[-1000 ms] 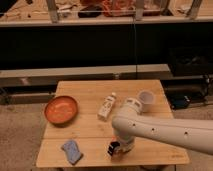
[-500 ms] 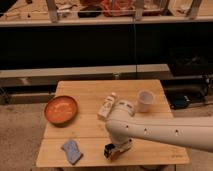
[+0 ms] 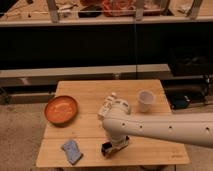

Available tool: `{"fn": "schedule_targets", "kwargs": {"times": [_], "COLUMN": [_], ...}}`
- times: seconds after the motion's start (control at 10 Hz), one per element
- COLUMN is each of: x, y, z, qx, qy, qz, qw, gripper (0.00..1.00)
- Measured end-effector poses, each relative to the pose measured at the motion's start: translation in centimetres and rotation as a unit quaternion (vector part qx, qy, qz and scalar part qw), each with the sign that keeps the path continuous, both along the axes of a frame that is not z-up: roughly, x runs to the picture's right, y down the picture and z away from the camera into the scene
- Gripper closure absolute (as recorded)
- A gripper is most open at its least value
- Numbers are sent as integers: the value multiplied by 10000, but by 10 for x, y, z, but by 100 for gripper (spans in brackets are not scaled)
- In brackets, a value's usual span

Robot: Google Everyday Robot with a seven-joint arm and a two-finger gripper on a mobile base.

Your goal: Knock the eraser over

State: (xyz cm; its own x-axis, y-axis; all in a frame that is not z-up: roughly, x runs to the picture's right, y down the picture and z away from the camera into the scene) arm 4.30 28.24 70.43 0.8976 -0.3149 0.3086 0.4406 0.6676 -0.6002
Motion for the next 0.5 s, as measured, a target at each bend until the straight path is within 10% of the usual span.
{"fn": "schedule_targets", "kwargs": {"times": [0.5], "x": [-5], "y": [-3], "z": [8], "qx": [-10], "qy": [-49], "qz": [41], "qw": [10000], "gripper": [100]}}
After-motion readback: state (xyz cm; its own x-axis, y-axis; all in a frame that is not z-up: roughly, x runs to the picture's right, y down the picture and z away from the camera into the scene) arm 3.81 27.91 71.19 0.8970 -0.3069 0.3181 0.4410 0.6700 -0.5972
